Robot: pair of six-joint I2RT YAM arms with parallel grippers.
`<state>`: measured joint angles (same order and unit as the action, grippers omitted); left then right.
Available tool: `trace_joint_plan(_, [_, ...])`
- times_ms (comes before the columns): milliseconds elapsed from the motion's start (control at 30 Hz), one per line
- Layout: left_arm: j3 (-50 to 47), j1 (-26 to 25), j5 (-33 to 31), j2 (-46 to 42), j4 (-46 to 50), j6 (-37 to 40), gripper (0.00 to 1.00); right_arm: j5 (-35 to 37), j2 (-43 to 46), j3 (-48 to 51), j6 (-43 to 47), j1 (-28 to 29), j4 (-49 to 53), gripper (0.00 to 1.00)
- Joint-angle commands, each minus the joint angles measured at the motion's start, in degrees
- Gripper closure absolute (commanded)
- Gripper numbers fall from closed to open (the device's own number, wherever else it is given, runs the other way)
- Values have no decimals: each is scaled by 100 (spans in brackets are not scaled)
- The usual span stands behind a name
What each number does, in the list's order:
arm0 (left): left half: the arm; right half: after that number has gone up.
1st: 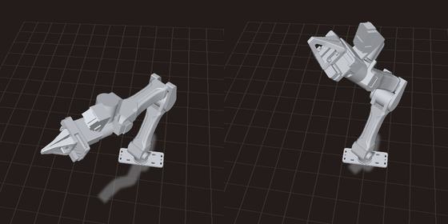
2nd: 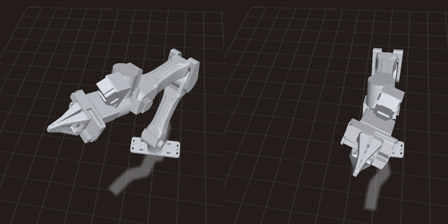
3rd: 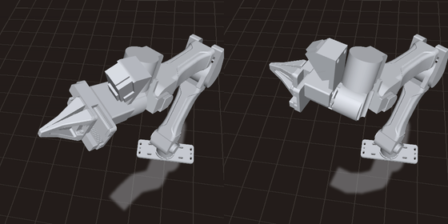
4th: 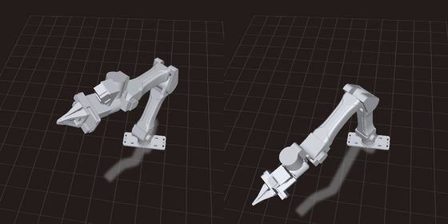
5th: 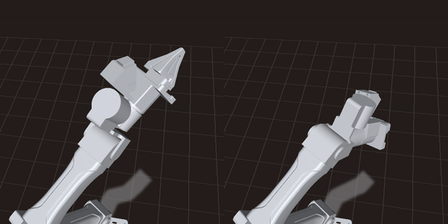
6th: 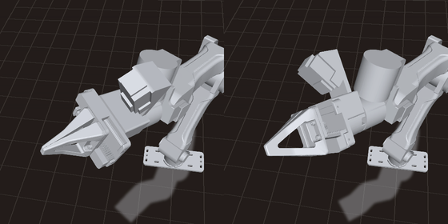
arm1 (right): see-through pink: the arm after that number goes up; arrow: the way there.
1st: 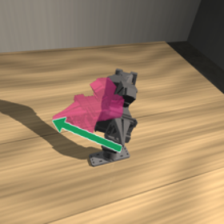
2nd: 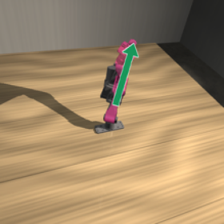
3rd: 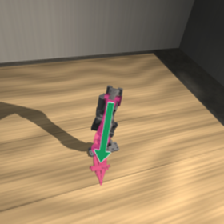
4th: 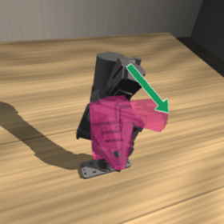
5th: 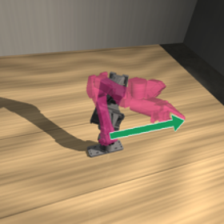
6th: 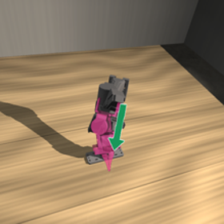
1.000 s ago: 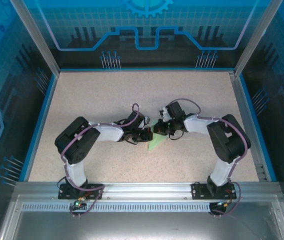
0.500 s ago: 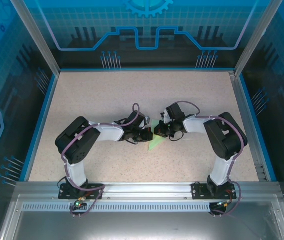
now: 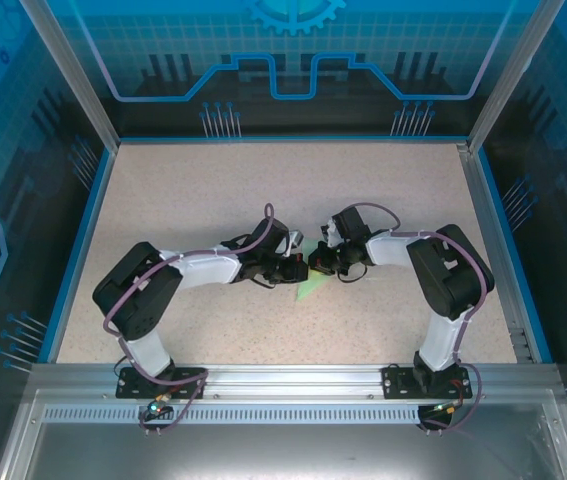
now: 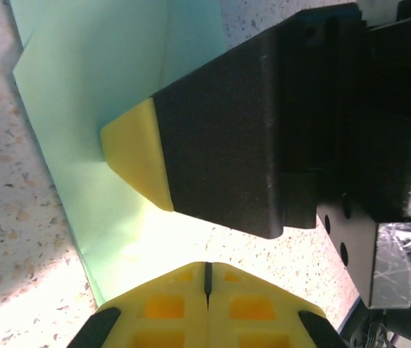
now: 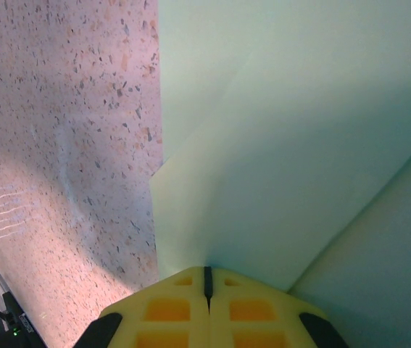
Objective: Fold a paper plane with a square sheet of paper (pick it up from the middle)
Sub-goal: Fourth fold the wing at the center of the table.
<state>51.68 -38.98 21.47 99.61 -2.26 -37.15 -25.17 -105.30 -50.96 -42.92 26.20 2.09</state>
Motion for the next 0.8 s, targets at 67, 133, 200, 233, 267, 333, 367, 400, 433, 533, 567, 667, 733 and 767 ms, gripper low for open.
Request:
trace_joint_plan(67, [-167, -80, 193, 235, -42, -153, 98, 418, -366, 207, -32, -78, 310, 96])
trace_joint_plan(133, [-153, -79, 157, 323, -20, -144, 98, 414, -373, 200, -32, -78, 310, 96])
trace_joint_plan(200, [-157, -78, 164, 384, -41, -153, 98, 417, -377, 200, -38, -82, 309, 96])
trace_joint_plan(233, [-156, -80, 162, 399, -26, -149, 98, 425, -378, 200, -37, -83, 310, 96])
trace_joint_plan(267, [-157, -88, 155, 416, -9, -128, 98, 420, -381, 208, -41, -79, 305, 96])
trace_joint_plan(333, [-152, -92, 154, 445, 73, -93, 98, 425, -388, 218, -46, -79, 302, 96])
trace_joint_plan(367, [-162, -89, 155, 456, 80, -82, 98, 430, -395, 219, -54, -78, 301, 96])
trace_joint_plan(400, [-175, -95, 162, 454, 97, -82, 98, 435, -403, 220, -68, -78, 301, 96])
trace_joint_plan(433, [-196, -95, 157, 467, 126, -80, 98, 434, -404, 218, -76, -79, 305, 96])
trace_joint_plan(533, [-238, -104, 142, 463, 229, -35, 99, 452, -422, 218, -83, -79, 305, 97])
trace_joint_plan(567, [-254, -117, 146, 463, 243, -22, 99, 456, -430, 219, -81, -80, 314, 96])
trace_joint_plan(667, [-305, -122, 99, 464, 338, 4, 100, 460, -432, 230, -94, -78, 328, 96])
trace_joint_plan(733, [-333, -128, 51, 456, 390, 15, 100, 465, -439, 236, -88, -87, 328, 96])
trace_joint_plan(767, [-340, -136, 34, 455, 399, 15, 100, 473, -441, 236, -88, -94, 329, 97])
